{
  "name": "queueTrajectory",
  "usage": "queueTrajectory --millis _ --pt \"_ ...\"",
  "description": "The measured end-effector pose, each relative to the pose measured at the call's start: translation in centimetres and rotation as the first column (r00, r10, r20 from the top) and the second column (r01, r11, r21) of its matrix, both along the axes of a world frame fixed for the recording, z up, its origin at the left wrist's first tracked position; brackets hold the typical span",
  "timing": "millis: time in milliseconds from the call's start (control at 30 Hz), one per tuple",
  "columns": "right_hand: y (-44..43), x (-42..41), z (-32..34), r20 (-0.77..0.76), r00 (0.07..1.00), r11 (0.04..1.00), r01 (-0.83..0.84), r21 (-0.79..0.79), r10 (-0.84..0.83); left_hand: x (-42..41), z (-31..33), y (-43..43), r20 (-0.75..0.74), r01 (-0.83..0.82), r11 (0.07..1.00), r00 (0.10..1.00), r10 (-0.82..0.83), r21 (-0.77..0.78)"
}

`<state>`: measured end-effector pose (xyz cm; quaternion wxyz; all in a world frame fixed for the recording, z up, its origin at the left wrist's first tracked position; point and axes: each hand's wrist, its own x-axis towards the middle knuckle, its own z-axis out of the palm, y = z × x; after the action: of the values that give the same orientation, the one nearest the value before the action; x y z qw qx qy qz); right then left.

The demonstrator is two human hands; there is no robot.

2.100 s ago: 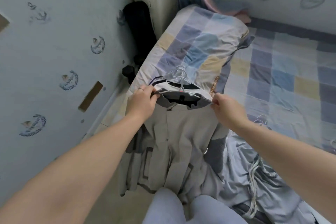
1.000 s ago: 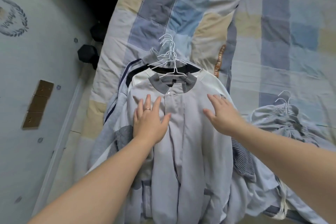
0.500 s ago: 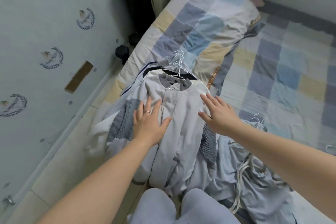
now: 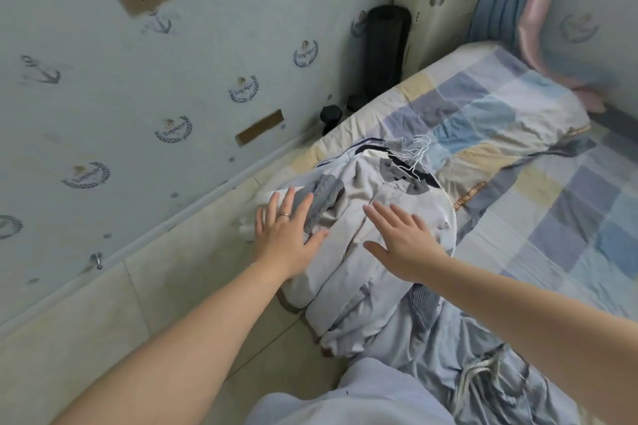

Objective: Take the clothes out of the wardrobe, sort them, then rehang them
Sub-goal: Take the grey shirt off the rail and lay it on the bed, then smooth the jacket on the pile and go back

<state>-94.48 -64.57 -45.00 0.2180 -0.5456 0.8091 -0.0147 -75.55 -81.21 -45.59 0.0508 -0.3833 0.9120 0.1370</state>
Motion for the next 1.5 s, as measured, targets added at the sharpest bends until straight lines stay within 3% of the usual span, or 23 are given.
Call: queueTrajectory --millis 567,900,1200,1500 --pt "0.8 29.7 2.2 -0.038 0.981 0.974 -0.195 -0.118 0.191 32.8 3.3 6.0 -0.025 -0.230 0.973 0.973 0.230 -0.011" --pt "0.5 41.6 5.3 -0.085 0.913 0.897 -0.408 -0.170 0.399 47.2 6.4 10.9 -0.084 -0.464 0.883 0.885 0.459 -0.069" --pt "2.1 52.1 10.3 -0.136 0.752 0.700 -0.653 -0.289 0.645 57.9 11.3 19.2 -0.184 -0.651 0.741 0.758 0.626 -0.163" --pt "6.2 62.9 17.7 -0.206 0.607 0.463 -0.747 -0.477 0.767 67.8 20.2 29.2 -0.283 -0.754 0.556 0.651 0.705 -0.351"
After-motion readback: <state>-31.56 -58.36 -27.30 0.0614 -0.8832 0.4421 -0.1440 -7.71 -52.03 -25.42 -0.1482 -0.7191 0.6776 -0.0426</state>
